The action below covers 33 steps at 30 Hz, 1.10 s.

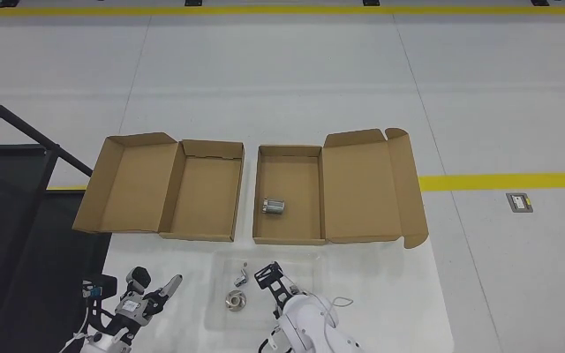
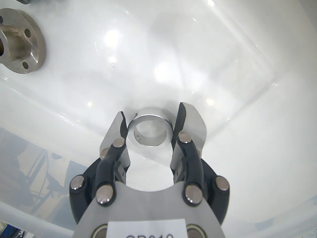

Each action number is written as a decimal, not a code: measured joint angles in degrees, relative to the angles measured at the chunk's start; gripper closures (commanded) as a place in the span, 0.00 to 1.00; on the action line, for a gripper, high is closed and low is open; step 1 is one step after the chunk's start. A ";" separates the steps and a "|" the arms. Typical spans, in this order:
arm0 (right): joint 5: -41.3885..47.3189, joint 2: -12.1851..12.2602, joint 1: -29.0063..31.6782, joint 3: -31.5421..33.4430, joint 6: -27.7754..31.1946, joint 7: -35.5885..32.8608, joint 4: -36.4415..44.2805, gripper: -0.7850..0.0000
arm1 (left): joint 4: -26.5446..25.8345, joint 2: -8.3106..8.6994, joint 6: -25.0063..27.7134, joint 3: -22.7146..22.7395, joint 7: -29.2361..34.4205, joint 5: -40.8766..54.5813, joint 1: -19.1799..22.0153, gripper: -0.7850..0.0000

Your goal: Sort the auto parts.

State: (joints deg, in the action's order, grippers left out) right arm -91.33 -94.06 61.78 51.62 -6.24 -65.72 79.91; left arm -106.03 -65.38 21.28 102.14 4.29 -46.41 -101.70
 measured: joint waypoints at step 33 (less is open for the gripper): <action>-9.86 0.12 9.49 0.56 -8.81 19.06 19.27 1.00 | 0.00 0.00 0.00 0.00 0.00 0.00 0.00 0.00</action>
State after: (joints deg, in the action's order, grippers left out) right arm -101.19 -93.94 71.27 52.17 -15.04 -46.66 99.17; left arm -106.03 -65.38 21.28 102.14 4.29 -46.41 -101.70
